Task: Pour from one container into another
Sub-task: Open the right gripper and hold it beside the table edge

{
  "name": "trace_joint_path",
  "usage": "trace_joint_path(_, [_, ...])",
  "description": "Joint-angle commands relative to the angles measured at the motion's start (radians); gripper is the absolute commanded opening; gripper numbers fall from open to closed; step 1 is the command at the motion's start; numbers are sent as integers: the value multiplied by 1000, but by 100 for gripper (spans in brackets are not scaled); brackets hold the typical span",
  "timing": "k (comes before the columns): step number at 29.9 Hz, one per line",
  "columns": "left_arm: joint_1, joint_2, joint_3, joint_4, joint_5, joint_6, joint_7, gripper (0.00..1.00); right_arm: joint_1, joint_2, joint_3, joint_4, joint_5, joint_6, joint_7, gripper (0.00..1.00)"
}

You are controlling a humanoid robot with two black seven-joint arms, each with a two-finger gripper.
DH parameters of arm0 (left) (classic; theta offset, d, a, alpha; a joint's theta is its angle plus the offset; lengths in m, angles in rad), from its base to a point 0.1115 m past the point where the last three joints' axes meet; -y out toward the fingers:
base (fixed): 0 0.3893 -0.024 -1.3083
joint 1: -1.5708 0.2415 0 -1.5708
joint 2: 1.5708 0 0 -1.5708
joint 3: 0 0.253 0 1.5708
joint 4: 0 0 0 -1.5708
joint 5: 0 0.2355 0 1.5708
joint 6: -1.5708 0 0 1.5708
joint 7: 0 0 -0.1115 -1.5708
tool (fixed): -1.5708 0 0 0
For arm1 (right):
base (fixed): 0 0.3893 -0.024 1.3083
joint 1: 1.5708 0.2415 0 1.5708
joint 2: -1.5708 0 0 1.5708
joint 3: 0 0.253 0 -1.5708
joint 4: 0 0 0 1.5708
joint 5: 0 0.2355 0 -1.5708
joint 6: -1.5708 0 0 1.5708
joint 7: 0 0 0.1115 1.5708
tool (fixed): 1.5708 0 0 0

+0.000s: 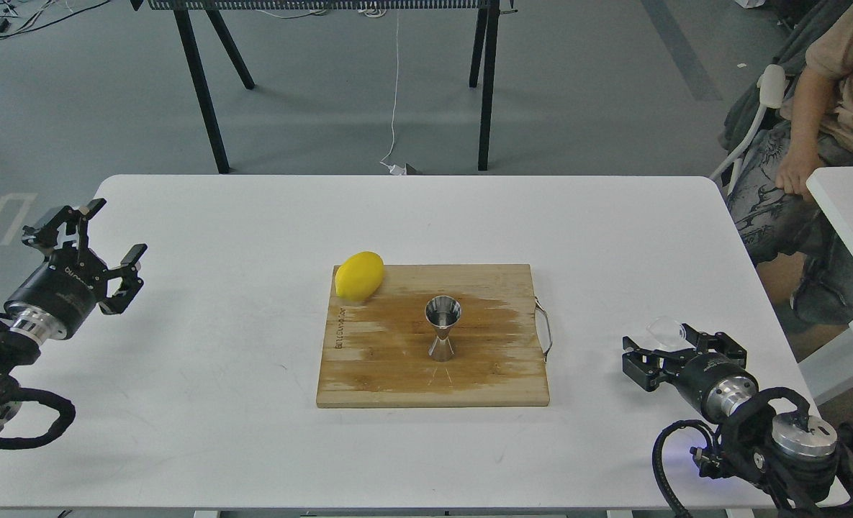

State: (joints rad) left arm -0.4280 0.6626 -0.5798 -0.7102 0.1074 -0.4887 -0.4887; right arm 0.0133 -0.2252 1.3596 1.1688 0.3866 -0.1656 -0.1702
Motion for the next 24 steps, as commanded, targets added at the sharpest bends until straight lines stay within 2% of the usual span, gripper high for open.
trace_joint_path(1, [2,0,0,0,0,0,0,86,-9,-8,3,15,0,0,0,98])
trace_joint_path(8, [2,0,0,0,2,0,0,86,-12,-45,6,63,1,-32,0,98])
trace_joint_path(14, [2,-1,0,2,3,0,0,86,-24,-112,7,179,1,-52,-5,99])
trace_joint_path(17, [2,-1,0,2,3,0,0,86,-18,-138,9,218,-2,-29,-40,99])
trace_joint_path(20, [2,-1,0,2,3,0,0,86,8,-148,16,224,-15,98,-92,99])
trace_joint_path(22, [0,0,0,2,3,0,0,86,46,-173,16,209,-47,263,-117,99])
trace_joint_path(24, [0,2,0,2,3,0,0,86,85,-190,18,165,-83,427,-118,99])
